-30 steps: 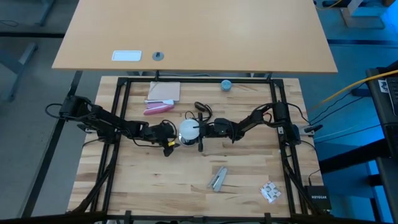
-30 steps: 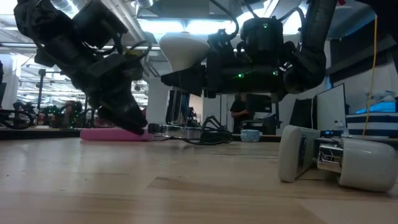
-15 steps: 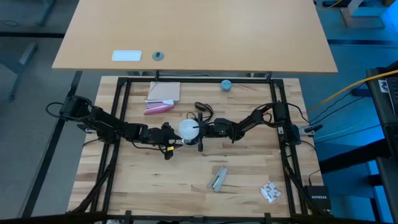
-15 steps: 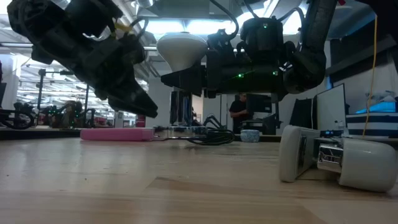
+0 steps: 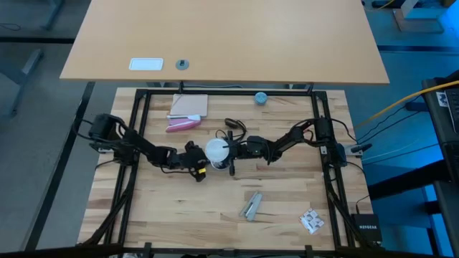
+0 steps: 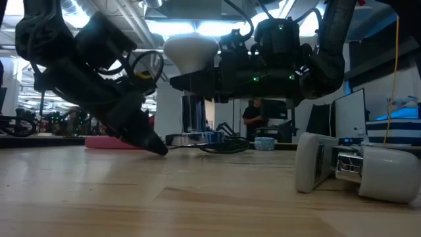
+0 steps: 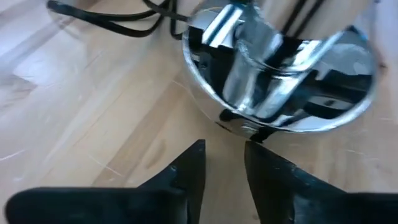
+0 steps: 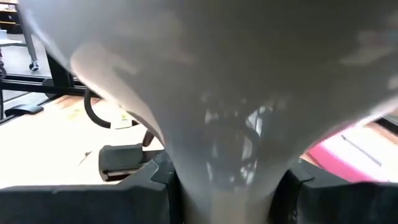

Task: Screw lightbulb
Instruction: Remove the lightbulb from the lamp

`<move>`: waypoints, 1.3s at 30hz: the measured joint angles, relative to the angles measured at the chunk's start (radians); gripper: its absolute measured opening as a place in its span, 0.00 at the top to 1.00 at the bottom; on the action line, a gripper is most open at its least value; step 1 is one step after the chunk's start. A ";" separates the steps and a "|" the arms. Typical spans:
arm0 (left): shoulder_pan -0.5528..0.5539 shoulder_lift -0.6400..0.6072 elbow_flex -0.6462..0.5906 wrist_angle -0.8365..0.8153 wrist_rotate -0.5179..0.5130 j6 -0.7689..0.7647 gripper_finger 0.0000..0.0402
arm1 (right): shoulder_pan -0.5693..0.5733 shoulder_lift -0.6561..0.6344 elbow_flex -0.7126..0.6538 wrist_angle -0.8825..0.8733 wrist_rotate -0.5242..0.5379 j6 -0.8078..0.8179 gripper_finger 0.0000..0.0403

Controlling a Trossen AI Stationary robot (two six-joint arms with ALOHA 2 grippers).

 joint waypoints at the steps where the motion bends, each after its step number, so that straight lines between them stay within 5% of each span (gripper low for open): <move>1: 0.000 0.007 0.000 0.004 -0.011 0.001 0.75 | 0.000 0.000 0.000 -0.004 0.000 0.009 0.63; 7: -0.006 0.007 0.002 -0.023 -0.012 -0.048 0.83 | 0.000 0.000 0.000 -0.021 -0.010 0.030 0.57; 16: -0.036 0.007 0.002 -0.013 0.024 -0.097 0.92 | -0.002 -0.001 0.000 -0.082 0.010 0.027 0.64; 21: -0.036 0.007 0.002 -0.014 0.027 -0.125 0.93 | -0.016 -0.001 0.000 -0.077 -0.018 0.027 0.54; 39: -0.035 0.007 0.002 -0.012 0.084 -0.130 0.74 | -0.079 -0.033 -0.066 -0.073 -0.183 0.024 0.48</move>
